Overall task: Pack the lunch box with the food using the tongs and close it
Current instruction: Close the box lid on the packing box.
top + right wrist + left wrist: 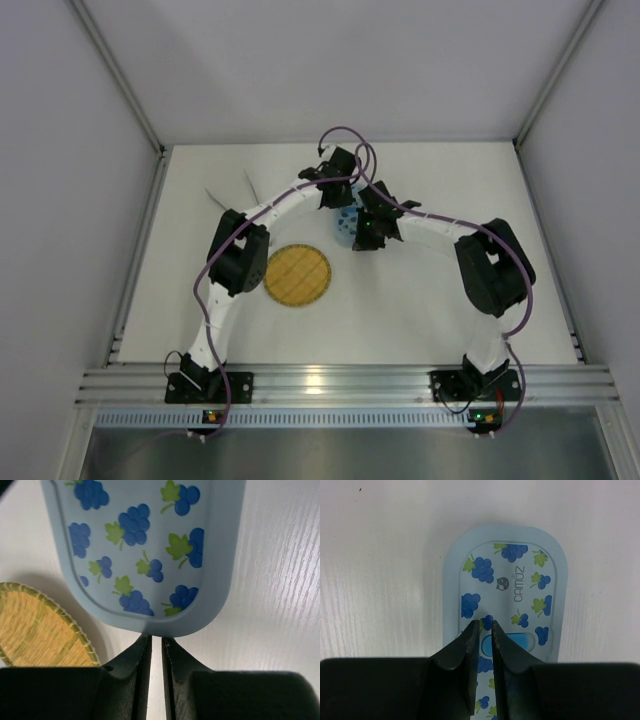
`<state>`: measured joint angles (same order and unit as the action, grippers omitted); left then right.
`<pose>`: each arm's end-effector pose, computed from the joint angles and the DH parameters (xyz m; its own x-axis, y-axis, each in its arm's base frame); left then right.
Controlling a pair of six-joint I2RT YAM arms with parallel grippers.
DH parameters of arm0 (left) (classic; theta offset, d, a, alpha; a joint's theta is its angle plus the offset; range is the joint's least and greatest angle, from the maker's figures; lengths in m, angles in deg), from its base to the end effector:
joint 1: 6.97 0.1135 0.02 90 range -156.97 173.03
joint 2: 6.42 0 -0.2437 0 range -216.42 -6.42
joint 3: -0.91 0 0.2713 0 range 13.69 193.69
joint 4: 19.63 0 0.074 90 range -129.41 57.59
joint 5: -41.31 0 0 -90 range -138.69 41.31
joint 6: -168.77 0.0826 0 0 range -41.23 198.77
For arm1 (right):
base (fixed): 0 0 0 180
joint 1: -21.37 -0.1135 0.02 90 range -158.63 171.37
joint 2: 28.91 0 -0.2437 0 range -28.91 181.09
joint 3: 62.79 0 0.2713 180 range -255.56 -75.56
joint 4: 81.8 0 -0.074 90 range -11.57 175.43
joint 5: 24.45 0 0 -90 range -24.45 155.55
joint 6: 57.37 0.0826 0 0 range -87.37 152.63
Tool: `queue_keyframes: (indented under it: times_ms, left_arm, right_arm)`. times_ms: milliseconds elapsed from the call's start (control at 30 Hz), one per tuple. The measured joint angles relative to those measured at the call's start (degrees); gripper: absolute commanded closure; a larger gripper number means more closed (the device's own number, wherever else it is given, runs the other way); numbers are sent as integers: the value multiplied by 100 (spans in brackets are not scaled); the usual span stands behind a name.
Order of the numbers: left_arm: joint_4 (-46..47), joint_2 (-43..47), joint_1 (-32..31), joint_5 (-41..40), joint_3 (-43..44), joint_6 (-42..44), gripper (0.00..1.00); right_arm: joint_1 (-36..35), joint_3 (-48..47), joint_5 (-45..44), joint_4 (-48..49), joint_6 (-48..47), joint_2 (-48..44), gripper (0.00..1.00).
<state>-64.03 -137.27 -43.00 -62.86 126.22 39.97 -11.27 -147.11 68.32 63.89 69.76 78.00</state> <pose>0.4556 -0.3063 0.1537 -0.7599 -0.1985 -0.6190 -0.0427 0.9654 -0.2573 0.3573 0.2336 0.1113 -0.9010 0.1389 -0.4110 -0.0214 0.9320 0.3619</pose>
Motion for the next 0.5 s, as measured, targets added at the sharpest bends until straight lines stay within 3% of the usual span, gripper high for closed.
queue_keyframes:
  times_ms: [500]
  left_arm:
    - [-26,-2,-2,0,17,48,78]
  right_arm:
    - [0,46,-170,-85,-9,-437,85]
